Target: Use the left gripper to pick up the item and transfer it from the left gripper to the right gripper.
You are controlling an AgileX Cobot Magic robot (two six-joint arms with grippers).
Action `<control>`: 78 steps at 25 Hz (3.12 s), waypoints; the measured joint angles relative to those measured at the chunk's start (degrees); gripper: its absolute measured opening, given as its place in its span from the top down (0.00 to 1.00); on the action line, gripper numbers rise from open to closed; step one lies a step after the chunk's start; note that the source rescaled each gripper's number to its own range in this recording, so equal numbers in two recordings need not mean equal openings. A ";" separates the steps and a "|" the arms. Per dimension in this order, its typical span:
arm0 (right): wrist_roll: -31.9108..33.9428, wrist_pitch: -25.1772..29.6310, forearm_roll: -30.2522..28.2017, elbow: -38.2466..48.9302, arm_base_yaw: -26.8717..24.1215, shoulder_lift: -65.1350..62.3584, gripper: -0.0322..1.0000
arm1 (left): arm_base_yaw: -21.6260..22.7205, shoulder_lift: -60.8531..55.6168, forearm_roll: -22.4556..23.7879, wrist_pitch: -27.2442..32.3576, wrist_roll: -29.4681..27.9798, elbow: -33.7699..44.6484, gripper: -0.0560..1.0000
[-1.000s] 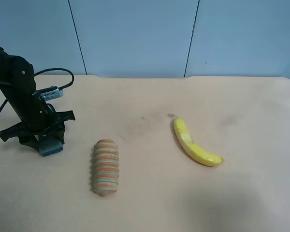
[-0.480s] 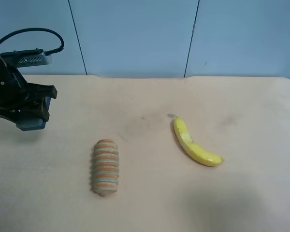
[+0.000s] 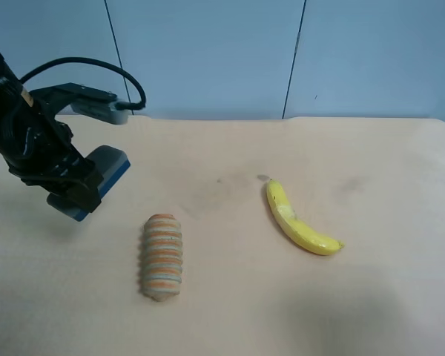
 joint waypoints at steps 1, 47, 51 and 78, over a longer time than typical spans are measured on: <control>0.00 0.00 0.00 0.00 0.00 0.00 0.00 | -2.29 0.00 0.91 -0.42 0.71 0.00 0.95; 0.89 -0.69 7.54 -5.44 0.00 14.42 0.00 | -22.59 0.00 12.89 -8.36 8.88 -0.15 0.95; -2.42 -3.45 15.99 -9.09 0.00 28.68 0.00 | -22.59 0.00 12.89 -8.94 8.93 -0.15 0.95; -61.73 2.33 82.88 -13.61 6.45 83.21 0.00 | -22.59 -4.29 12.72 -14.88 11.64 -0.15 0.95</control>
